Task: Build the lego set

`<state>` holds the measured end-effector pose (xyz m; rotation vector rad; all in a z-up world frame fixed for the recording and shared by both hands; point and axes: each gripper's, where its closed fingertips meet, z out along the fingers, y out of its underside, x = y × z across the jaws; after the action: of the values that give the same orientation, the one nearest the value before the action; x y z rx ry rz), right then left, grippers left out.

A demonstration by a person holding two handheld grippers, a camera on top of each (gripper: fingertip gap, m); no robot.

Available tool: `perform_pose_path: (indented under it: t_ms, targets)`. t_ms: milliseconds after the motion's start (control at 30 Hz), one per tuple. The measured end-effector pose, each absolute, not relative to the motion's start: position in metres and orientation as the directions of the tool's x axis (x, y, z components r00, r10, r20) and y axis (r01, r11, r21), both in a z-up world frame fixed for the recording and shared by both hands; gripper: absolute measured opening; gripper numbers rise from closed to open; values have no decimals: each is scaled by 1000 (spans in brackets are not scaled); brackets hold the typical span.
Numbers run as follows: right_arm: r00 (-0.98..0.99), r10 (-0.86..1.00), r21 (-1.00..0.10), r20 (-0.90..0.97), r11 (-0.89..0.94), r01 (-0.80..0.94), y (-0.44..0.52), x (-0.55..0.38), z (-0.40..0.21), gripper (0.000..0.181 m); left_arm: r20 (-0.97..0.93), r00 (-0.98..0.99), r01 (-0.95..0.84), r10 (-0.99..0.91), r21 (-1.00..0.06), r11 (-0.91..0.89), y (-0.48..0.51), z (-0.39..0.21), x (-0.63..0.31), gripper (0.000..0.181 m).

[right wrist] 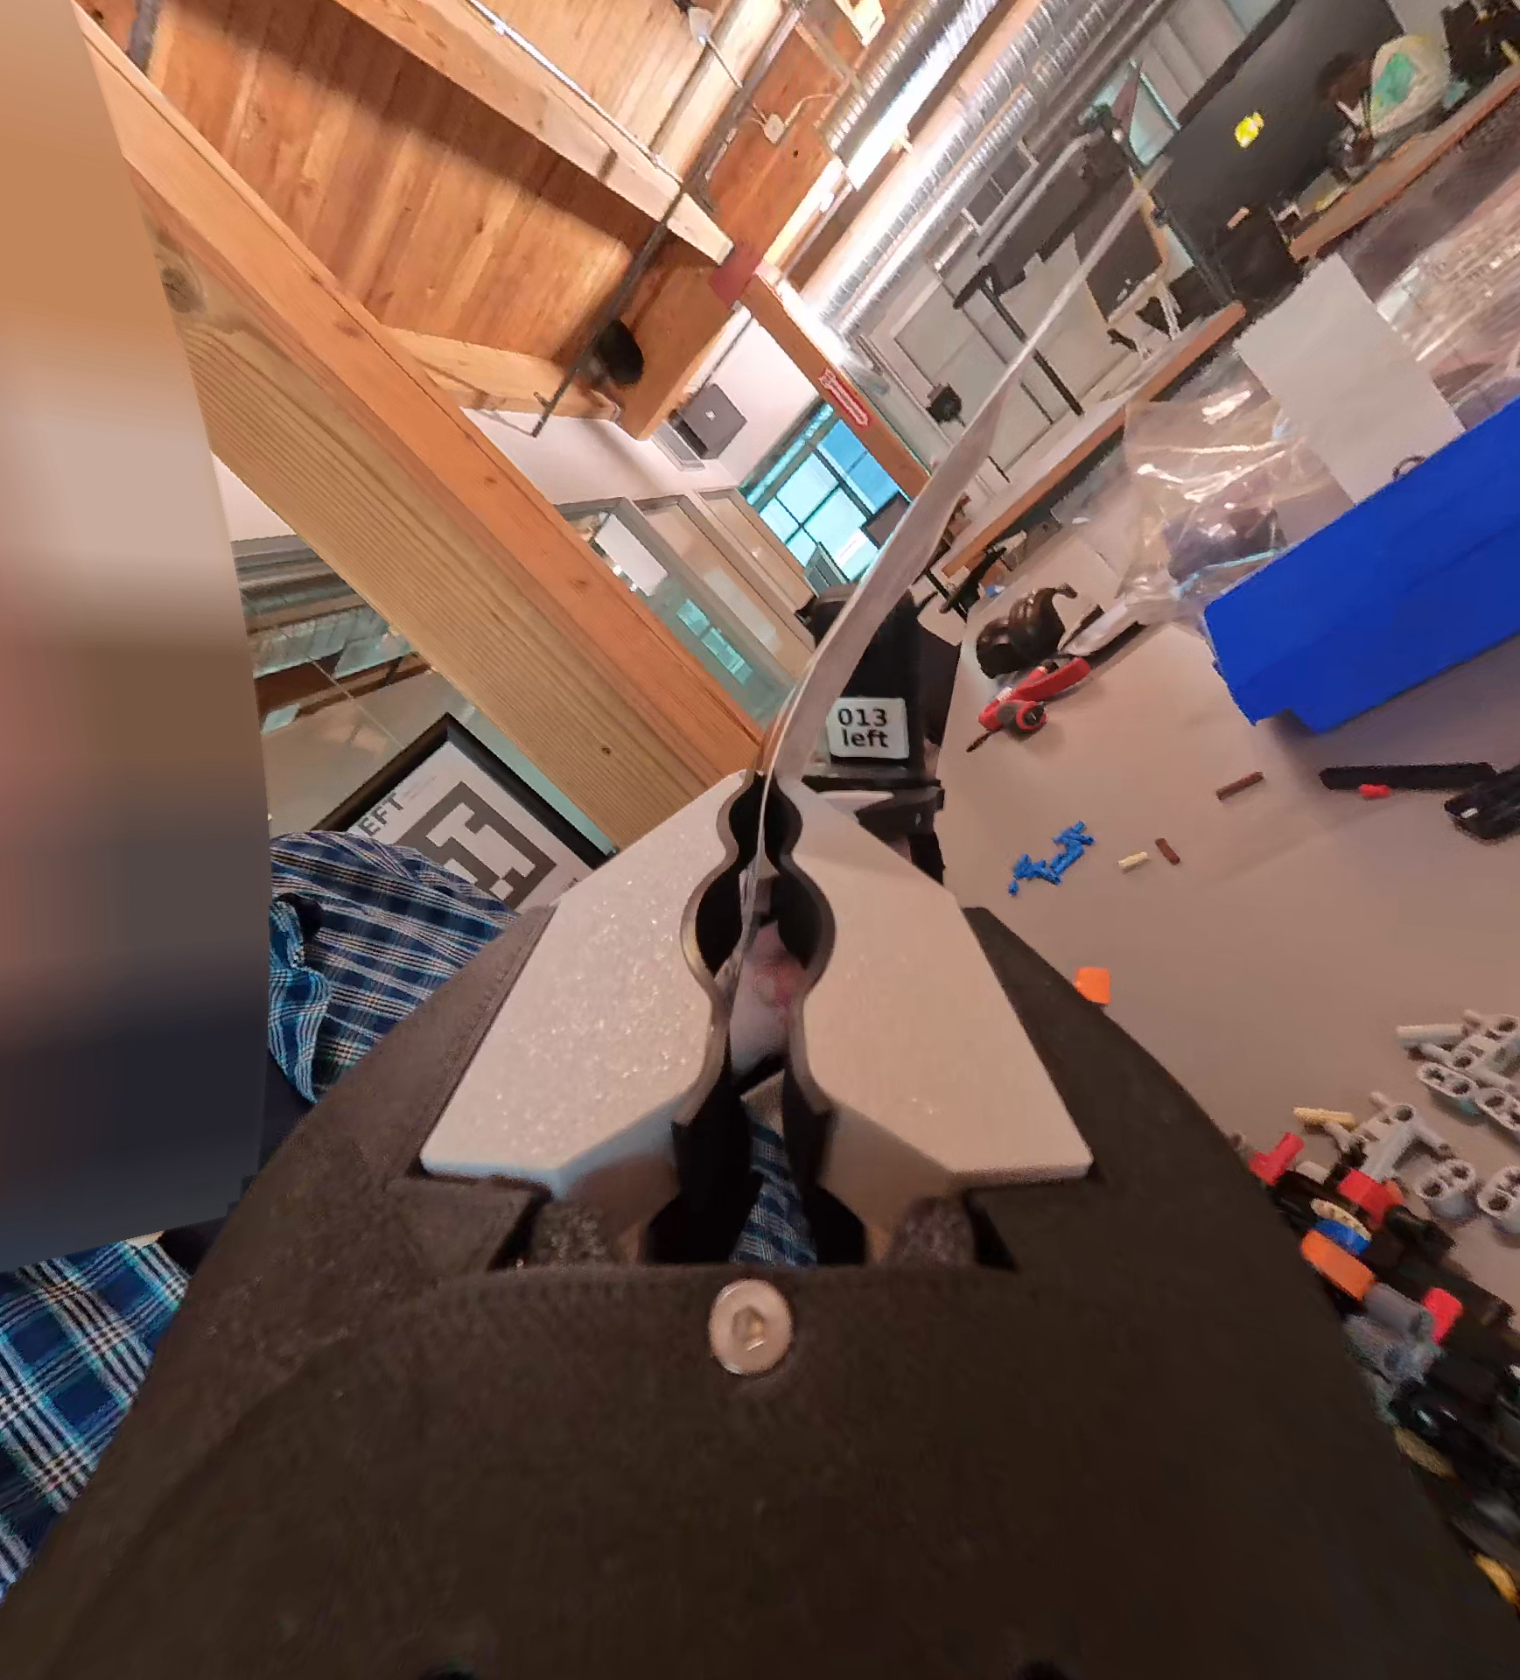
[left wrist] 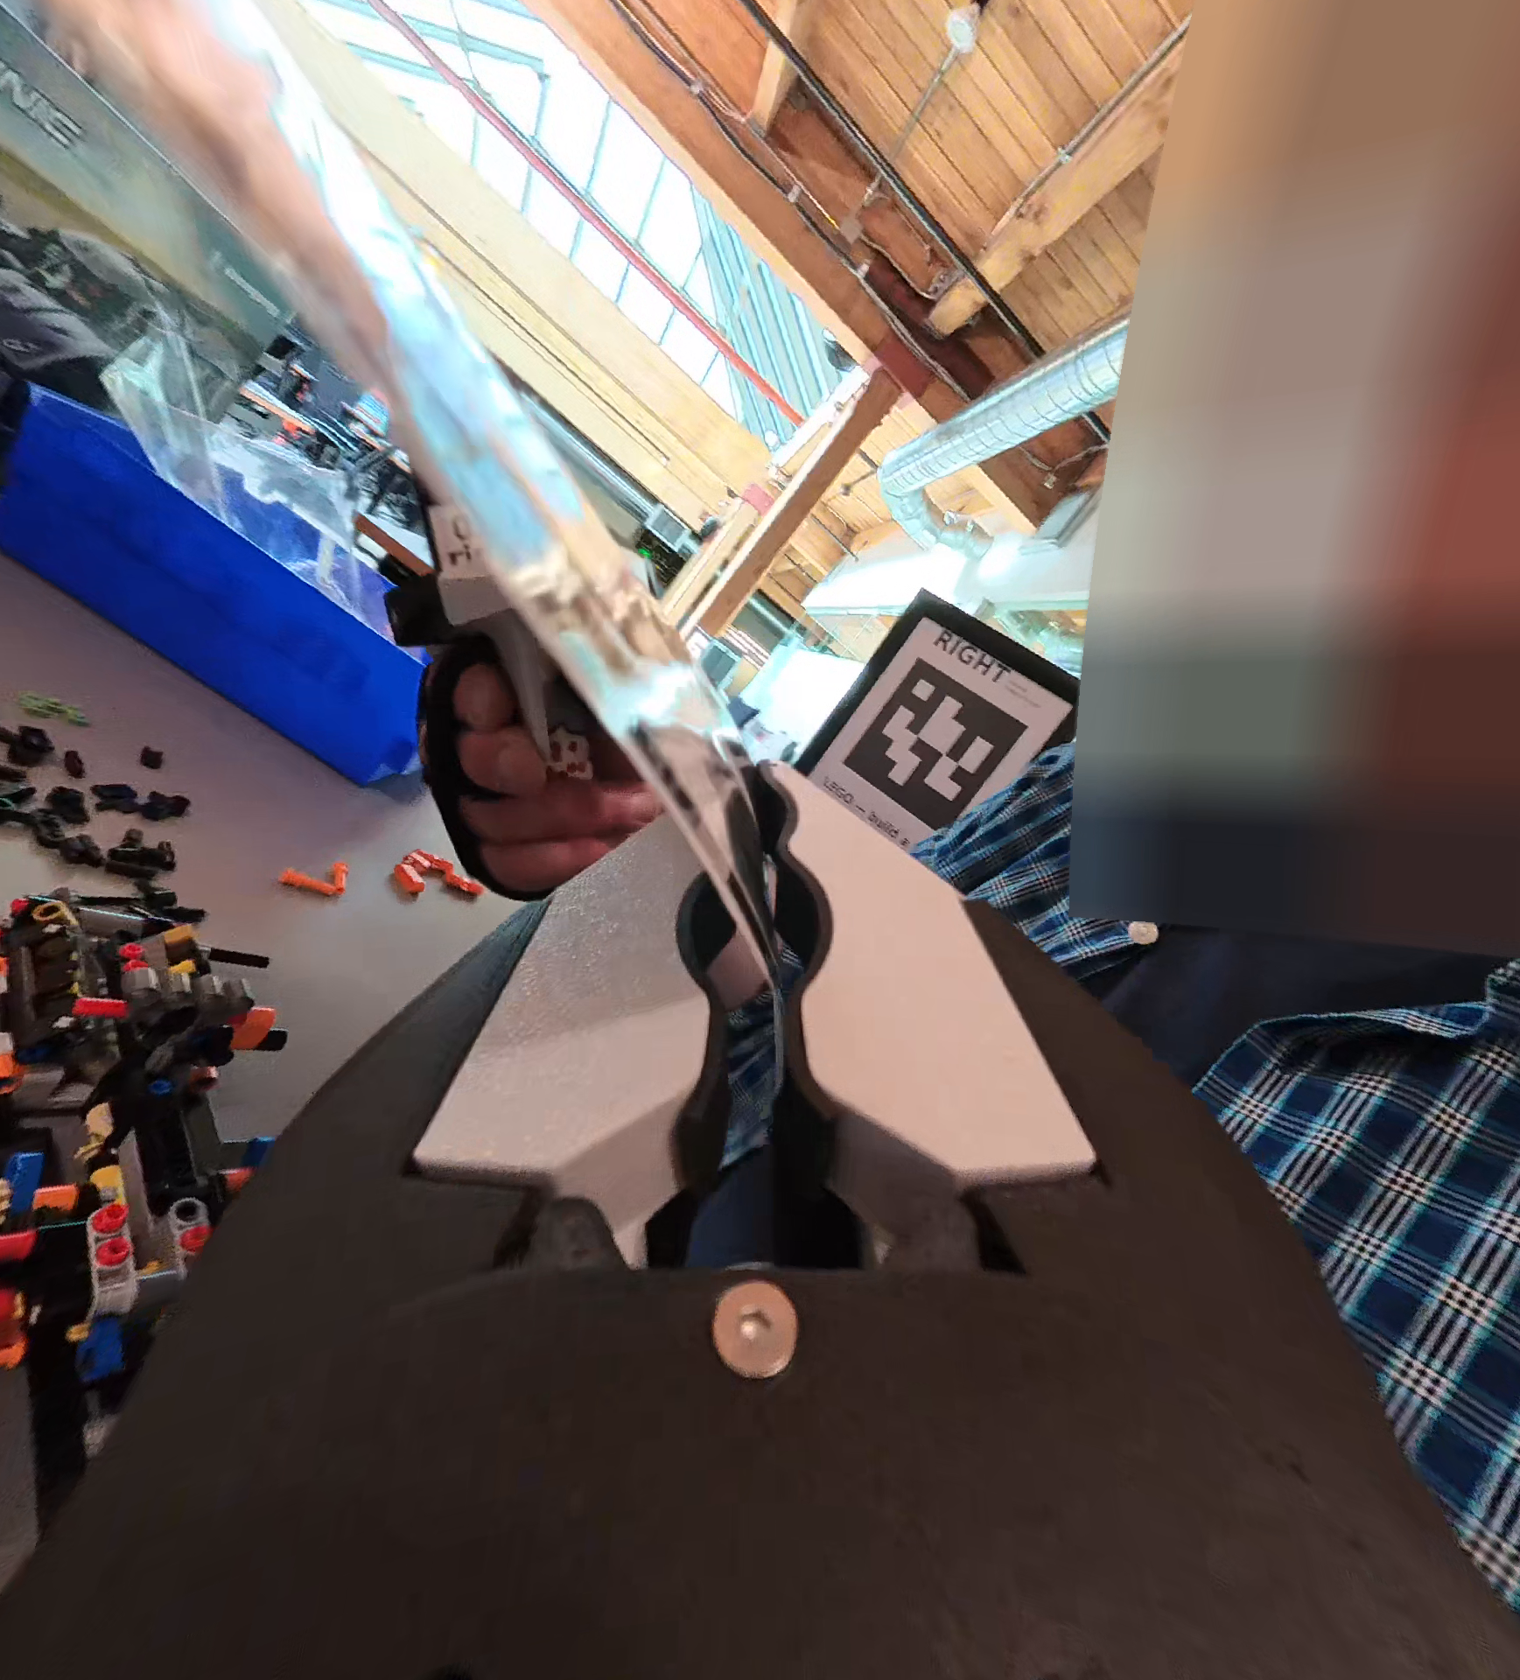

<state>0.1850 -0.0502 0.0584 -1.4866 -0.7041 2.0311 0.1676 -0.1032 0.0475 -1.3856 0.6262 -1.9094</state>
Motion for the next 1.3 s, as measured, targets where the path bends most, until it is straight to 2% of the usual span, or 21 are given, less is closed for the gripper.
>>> perform_pose_path:
  t_ms: [100,167,333,367,433,467,567,633,700,800,900,1133,1300]
  targets:
    - [-260,680,-687,-686,-723,-78,-50,186,58,0,597,-166,275,-785,-736,-618,-100,49,165,0]
    - [-266,684,-693,-679,-717,-74,-49,187,60,0,591,-188,311,-784,-722,-619,-100,54,160,8]
    - [-245,686,-692,-685,-718,-76,-43,189,59,0,580,-157,309,-800,-740,-597,-99,53,162,0]
    - [-207,693,-695,-691,-715,-75,-39,187,56,3,571,-138,300,-809,-754,-584,-99,53,165,0]
    - [-97,723,-715,-684,-691,-107,-24,192,51,30,571,-105,296,-814,-764,-574,-95,54,167,0]
    - [-16,751,-744,-660,-657,-126,-15,200,50,37,573,-86,300,-815,-765,-570,-93,53,167,0]
    - [338,857,-921,-389,-375,-109,2,232,56,35,589,8,344,-808,-761,-550,-79,51,161,0]
    - [453,882,-990,-134,-139,-21,-15,241,77,25,592,66,371,-803,-762,-531,-72,50,159,0]
    - [409,911,-994,52,9,106,-47,224,83,18,580,128,369,-804,-781,-504,-67,49,161,0]
    - [380,906,-966,189,101,238,-65,199,65,14,540,163,341,-825,-816,-467,-70,52,175,0]
    - [351,923,-971,158,81,225,-74,186,57,13,523,224,331,-823,-835,-440,-71,52,183,0]
    - [374,882,-939,286,180,294,-73,184,50,8,539,219,350,-813,-821,-450,-74,57,190,0]
    - [316,938,-975,142,78,209,-76,188,50,8,521,205,325,-829,-835,-444,-76,56,194,0]
